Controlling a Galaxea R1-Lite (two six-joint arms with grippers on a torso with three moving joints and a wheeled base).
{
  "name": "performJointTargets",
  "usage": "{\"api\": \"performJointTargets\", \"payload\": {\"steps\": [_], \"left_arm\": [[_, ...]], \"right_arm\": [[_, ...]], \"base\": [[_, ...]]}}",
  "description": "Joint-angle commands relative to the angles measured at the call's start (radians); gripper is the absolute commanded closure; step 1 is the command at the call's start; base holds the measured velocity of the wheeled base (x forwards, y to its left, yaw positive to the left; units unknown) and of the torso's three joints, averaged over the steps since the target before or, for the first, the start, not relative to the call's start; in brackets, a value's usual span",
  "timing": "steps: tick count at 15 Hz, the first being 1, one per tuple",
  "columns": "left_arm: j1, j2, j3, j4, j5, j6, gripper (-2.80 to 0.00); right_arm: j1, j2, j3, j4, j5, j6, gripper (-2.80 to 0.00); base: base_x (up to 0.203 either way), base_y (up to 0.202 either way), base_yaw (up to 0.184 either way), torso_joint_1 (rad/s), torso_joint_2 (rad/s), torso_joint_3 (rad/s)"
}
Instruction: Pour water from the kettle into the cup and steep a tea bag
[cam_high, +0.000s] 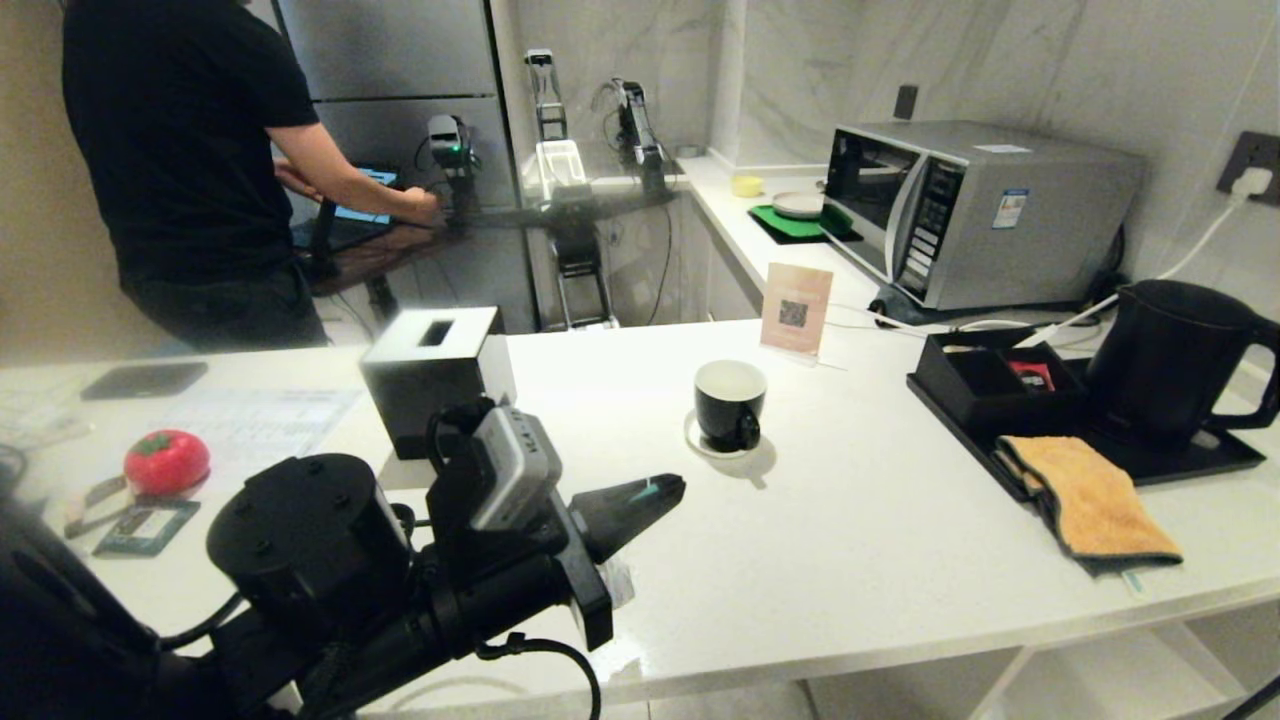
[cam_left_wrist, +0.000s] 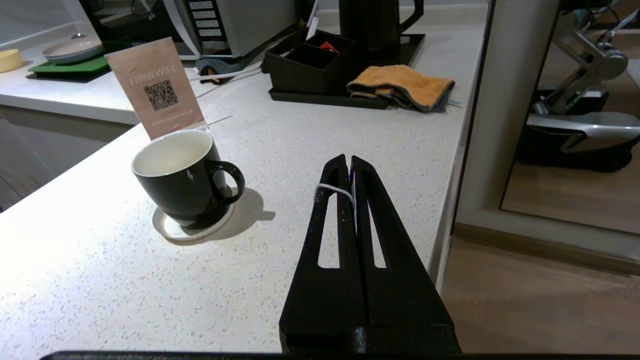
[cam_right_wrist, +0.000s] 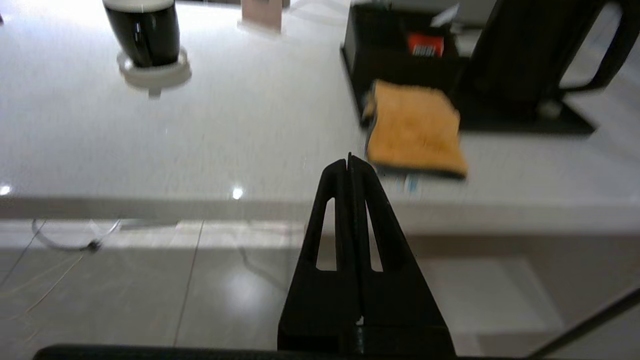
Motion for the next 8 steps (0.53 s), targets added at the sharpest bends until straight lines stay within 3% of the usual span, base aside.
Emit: {"api": "performJointTargets", "payload": {"steps": [1, 5, 8], "left_arm": [[0.016, 0.012, -0.010, -0.020, -0.003, 0.002, 0.00], [0.016, 0.017, -0.009, -0.020, -0.005, 0.003, 0.00], [0.016, 0.014, -0.010, -0.020, -0.003, 0.000, 0.00]], "right_arm": [[0.001, -0.011, 0.000, 0.070, 0.001, 0.018, 0.00], [-0.035, -0.126, -0.009, 0.278, 0.012, 0.035, 0.00], [-0.050, -0.267, -0.014, 0.304, 0.020, 0.051, 0.00]], "base": [[0.000, 0.000, 0.000, 0.000, 0.00, 0.000], [0.000, 0.000, 0.000, 0.000, 0.00, 0.000], [0.000, 0.000, 0.000, 0.000, 0.00, 0.000]]}}
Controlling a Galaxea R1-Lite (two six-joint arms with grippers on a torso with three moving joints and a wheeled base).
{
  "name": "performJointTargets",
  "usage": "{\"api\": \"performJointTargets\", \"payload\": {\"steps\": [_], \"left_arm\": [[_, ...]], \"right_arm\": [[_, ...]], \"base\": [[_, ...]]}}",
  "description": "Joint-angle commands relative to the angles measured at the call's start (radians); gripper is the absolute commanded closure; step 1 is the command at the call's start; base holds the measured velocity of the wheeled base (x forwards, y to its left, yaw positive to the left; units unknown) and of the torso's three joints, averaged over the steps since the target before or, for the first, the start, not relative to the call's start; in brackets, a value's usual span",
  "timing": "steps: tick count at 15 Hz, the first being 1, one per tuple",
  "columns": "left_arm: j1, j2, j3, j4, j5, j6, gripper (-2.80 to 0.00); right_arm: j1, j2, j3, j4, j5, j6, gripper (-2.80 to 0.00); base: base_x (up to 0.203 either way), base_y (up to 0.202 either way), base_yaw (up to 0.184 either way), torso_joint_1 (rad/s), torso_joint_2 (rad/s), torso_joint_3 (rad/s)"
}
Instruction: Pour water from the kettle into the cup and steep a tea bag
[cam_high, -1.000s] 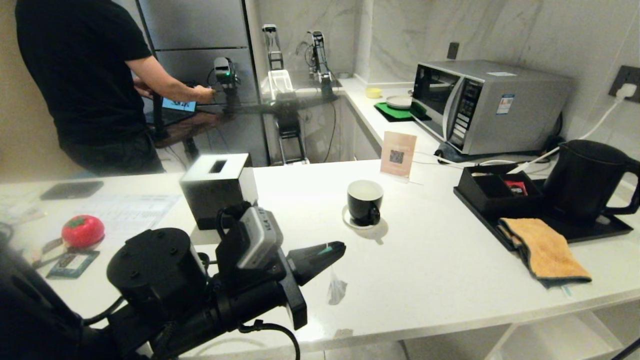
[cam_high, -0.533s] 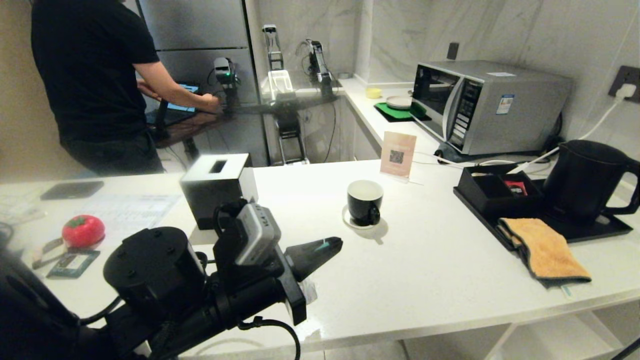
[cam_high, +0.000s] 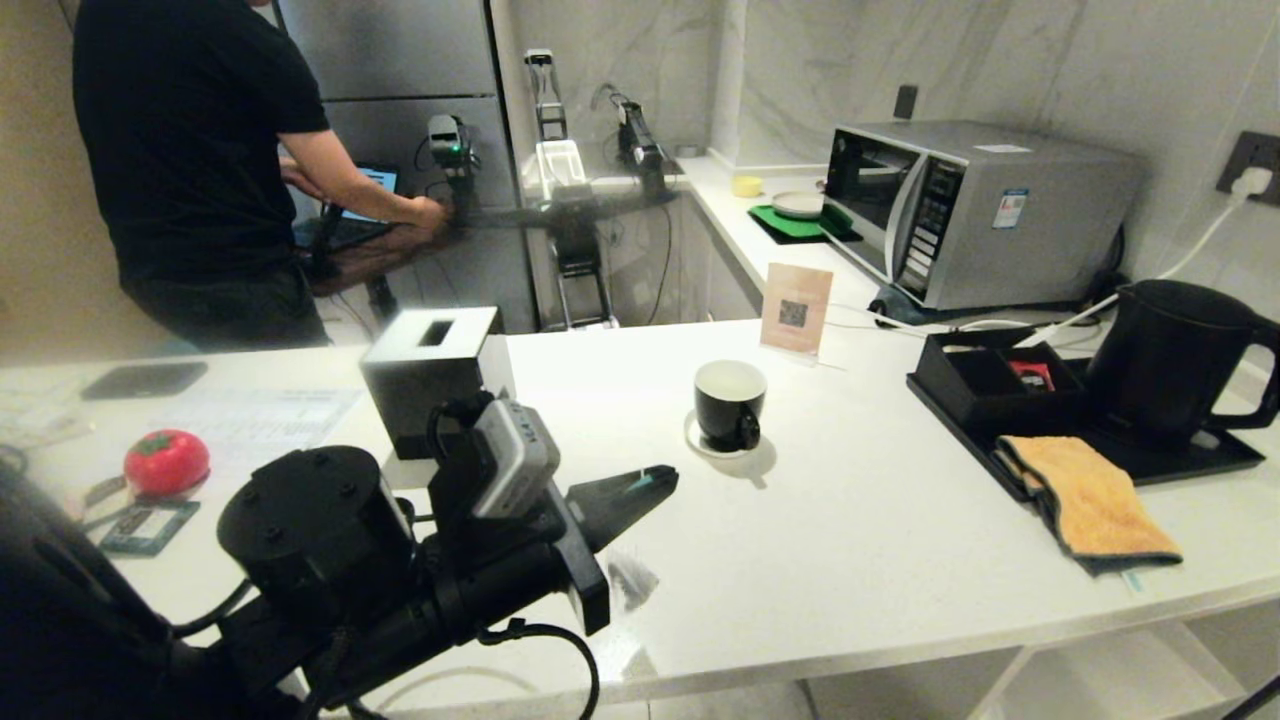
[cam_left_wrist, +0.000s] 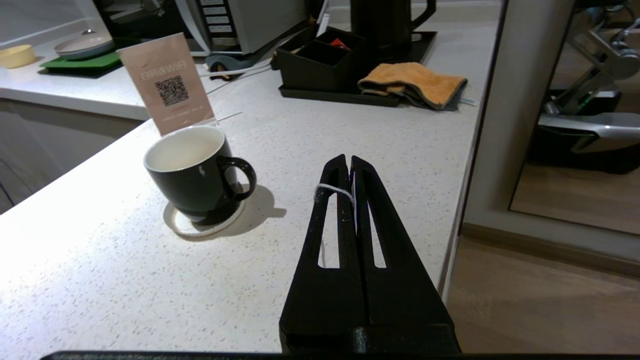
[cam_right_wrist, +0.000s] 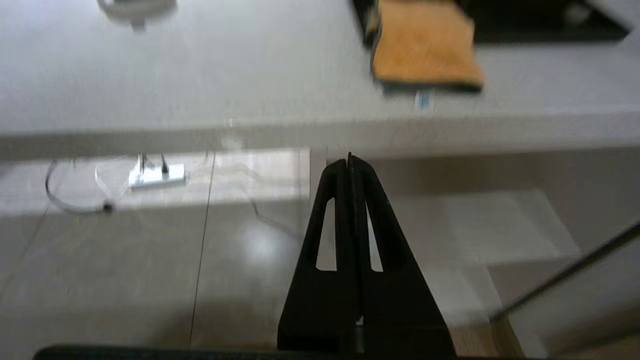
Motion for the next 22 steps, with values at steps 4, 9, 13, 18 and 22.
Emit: {"api": "performJointTargets", "payload": {"steps": [4, 9, 13, 18, 22], "left_arm": [[0.000, -0.023, 0.009, -0.020, -0.001, 0.000, 0.00], [0.008, -0.030, 0.015, -0.020, -0.001, 0.001, 0.00], [0.008, -0.032, 0.015, -0.020, -0.001, 0.003, 0.00], [0.008, -0.050, 0.033, -0.020, 0.007, 0.000, 0.00], [0.008, -0.050, 0.052, -0.020, 0.005, 0.002, 0.00]], "right_arm": [[-0.010, -0.122, 0.012, -0.039, 0.002, -0.003, 0.00], [-0.010, -0.122, 0.012, -0.039, 0.002, 0.001, 0.00], [-0.010, -0.122, 0.012, -0.039, 0.002, 0.003, 0.00], [-0.010, -0.122, 0.012, -0.039, 0.002, 0.003, 0.00], [-0.009, -0.122, 0.012, -0.039, 0.002, 0.003, 0.00]], "base": [[0.000, 0.000, 0.000, 0.000, 0.00, 0.000], [0.000, 0.000, 0.000, 0.000, 0.00, 0.000], [0.000, 0.000, 0.000, 0.000, 0.00, 0.000], [0.000, 0.000, 0.000, 0.000, 0.00, 0.000], [0.000, 0.000, 0.000, 0.000, 0.00, 0.000]]}}
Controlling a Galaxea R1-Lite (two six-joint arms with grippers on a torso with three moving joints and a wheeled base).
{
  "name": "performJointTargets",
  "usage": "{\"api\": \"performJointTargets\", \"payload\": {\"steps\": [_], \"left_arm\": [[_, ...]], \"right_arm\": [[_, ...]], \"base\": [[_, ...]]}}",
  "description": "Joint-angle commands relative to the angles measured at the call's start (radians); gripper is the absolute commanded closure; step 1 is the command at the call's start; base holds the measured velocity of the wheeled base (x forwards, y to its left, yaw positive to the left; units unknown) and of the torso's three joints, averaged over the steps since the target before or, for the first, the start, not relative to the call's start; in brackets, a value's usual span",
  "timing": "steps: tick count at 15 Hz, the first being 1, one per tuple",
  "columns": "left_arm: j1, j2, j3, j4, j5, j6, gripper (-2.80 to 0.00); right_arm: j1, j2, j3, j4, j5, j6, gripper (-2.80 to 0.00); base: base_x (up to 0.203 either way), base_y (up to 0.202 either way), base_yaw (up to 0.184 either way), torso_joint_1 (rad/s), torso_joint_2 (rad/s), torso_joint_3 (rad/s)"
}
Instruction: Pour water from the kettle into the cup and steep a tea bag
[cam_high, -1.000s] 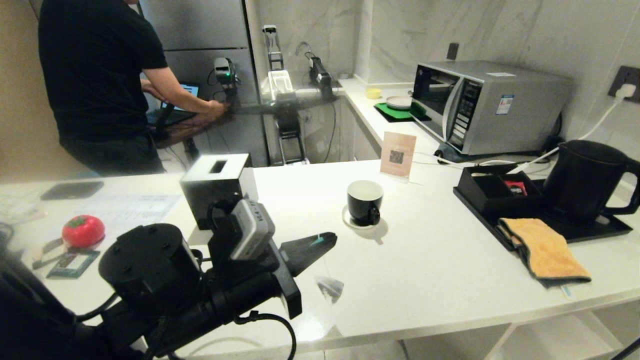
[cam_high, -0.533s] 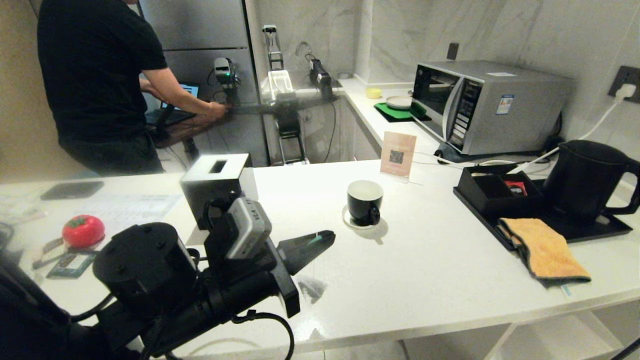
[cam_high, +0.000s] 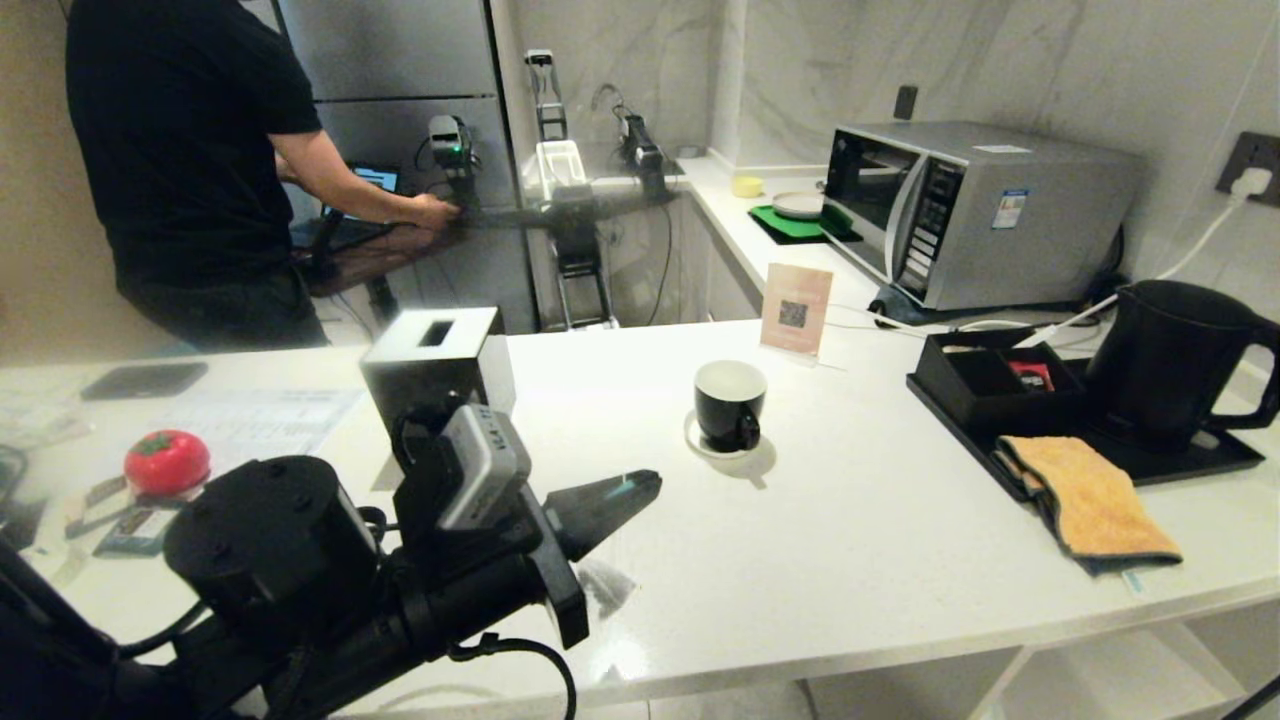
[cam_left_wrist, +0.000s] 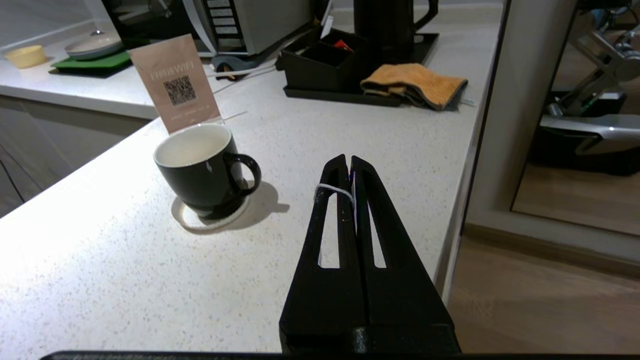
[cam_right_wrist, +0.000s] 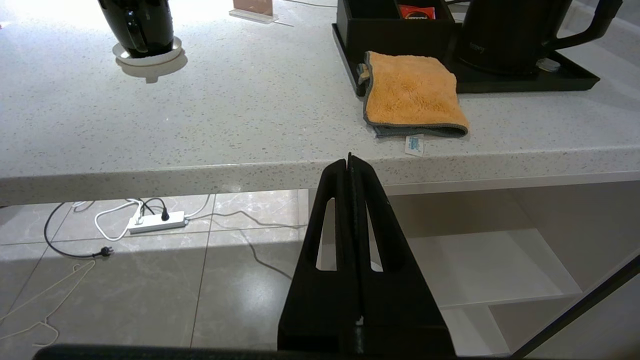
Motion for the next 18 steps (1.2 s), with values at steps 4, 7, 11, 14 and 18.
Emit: {"api": "performJointTargets", "payload": {"steps": [4, 7, 11, 14, 18], "left_arm": [[0.000, -0.004, 0.003, -0.020, -0.002, 0.005, 0.00], [0.000, -0.010, -0.004, -0.020, -0.002, 0.004, 0.00], [0.000, -0.024, -0.004, -0.020, 0.000, 0.002, 0.00], [0.003, -0.024, -0.012, -0.020, 0.000, 0.004, 0.00], [0.003, -0.032, -0.032, -0.021, -0.003, 0.001, 0.00]], "right_arm": [[0.000, 0.002, 0.000, 0.000, 0.000, 0.000, 0.00], [0.000, 0.002, 0.000, 0.000, 0.000, 0.000, 0.00], [0.000, 0.002, 0.000, 0.000, 0.000, 0.000, 0.00], [0.000, 0.002, 0.000, 0.000, 0.000, 0.000, 0.00], [0.000, 0.002, 0.000, 0.000, 0.000, 0.000, 0.00]], "base": [[0.000, 0.000, 0.000, 0.000, 0.00, 0.000], [0.000, 0.000, 0.000, 0.000, 0.00, 0.000], [0.000, 0.000, 0.000, 0.000, 0.00, 0.000], [0.000, 0.000, 0.000, 0.000, 0.00, 0.000], [0.000, 0.000, 0.000, 0.000, 0.00, 0.000]]}}
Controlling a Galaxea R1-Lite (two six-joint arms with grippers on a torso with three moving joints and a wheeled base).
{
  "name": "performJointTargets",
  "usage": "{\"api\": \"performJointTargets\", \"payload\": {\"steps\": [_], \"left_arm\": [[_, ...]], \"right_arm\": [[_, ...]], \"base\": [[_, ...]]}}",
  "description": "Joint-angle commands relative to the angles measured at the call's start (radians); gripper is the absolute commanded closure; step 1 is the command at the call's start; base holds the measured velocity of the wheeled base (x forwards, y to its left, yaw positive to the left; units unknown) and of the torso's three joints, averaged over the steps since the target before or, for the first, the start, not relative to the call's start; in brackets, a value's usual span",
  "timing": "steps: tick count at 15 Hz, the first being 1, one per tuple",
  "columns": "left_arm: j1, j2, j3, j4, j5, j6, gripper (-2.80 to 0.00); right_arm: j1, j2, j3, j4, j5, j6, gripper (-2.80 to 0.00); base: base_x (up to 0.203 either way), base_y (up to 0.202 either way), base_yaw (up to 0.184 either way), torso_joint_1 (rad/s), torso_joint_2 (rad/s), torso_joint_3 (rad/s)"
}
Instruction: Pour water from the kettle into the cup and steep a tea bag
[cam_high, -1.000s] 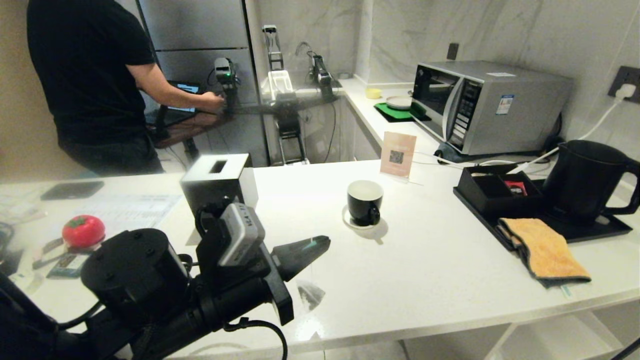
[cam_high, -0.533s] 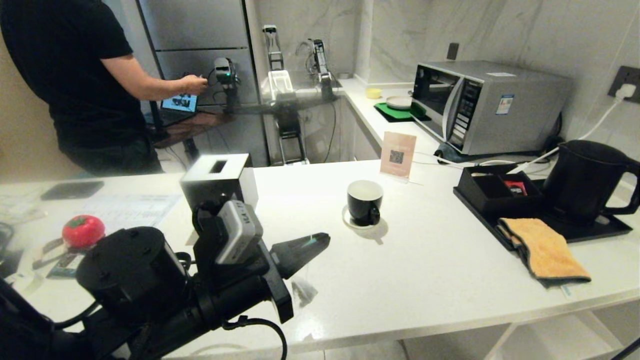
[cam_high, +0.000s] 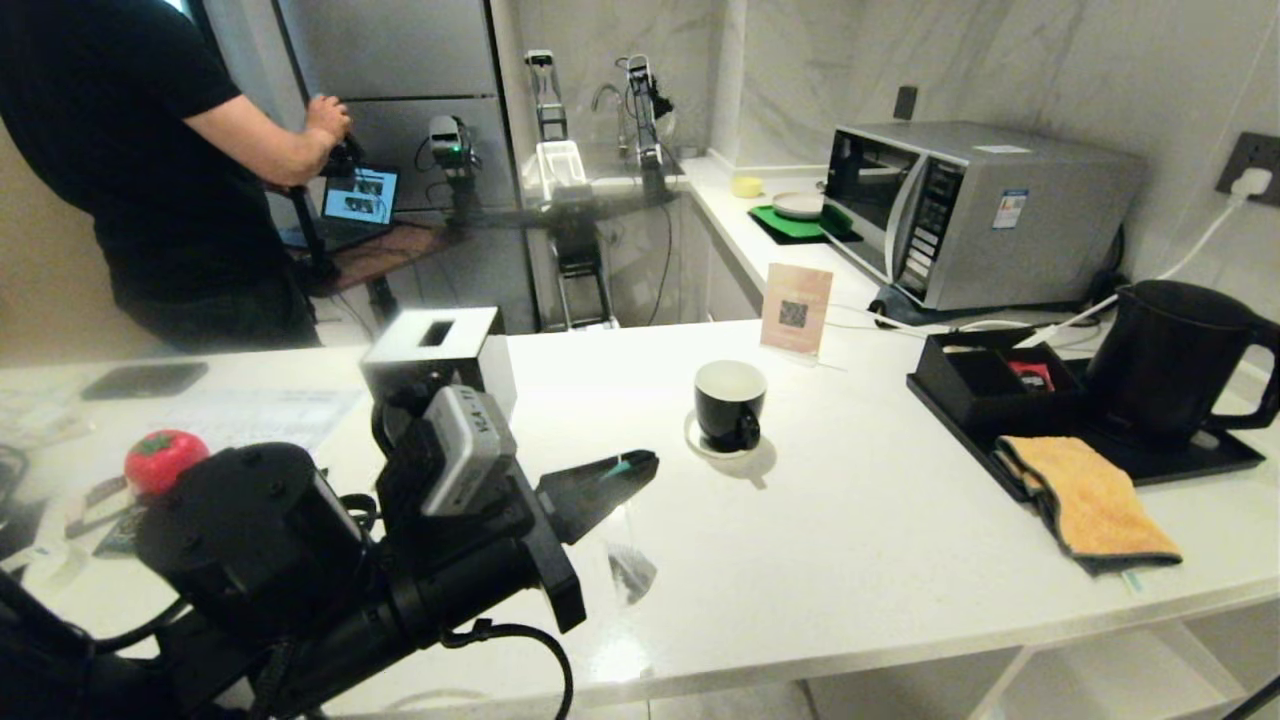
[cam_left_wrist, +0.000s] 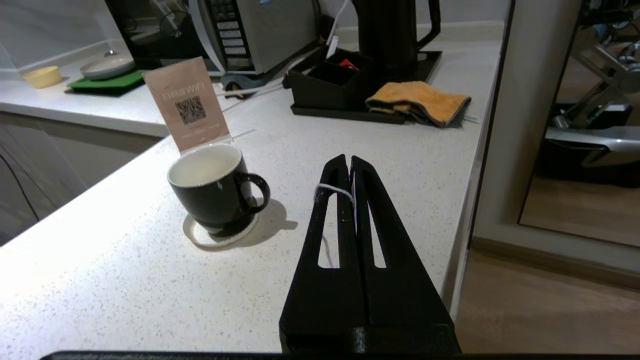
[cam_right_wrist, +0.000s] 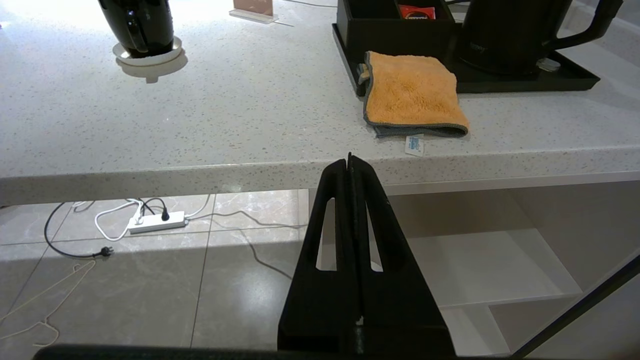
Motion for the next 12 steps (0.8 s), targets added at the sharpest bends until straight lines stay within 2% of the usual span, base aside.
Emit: {"api": "performJointTargets", "payload": {"steps": [1, 6, 9, 12], "left_arm": [[-0.001, -0.006, -0.016, -0.021, -0.003, -0.003, 0.00], [-0.001, -0.001, -0.041, -0.021, 0.000, -0.032, 0.00], [-0.007, 0.002, -0.059, -0.018, 0.037, -0.065, 0.00], [-0.011, 0.006, -0.069, -0.008, 0.041, -0.072, 0.00]], "right_arm": [[0.000, 0.002, 0.000, 0.000, 0.000, 0.000, 0.00], [0.002, 0.002, 0.000, 0.000, 0.000, 0.000, 0.00], [0.000, 0.002, 0.000, 0.000, 0.000, 0.000, 0.00], [0.000, 0.002, 0.000, 0.000, 0.000, 0.000, 0.00]], "base": [[0.000, 0.000, 0.000, 0.000, 0.00, 0.000], [0.000, 0.000, 0.000, 0.000, 0.00, 0.000], [0.000, 0.000, 0.000, 0.000, 0.00, 0.000], [0.000, 0.000, 0.000, 0.000, 0.00, 0.000]]}}
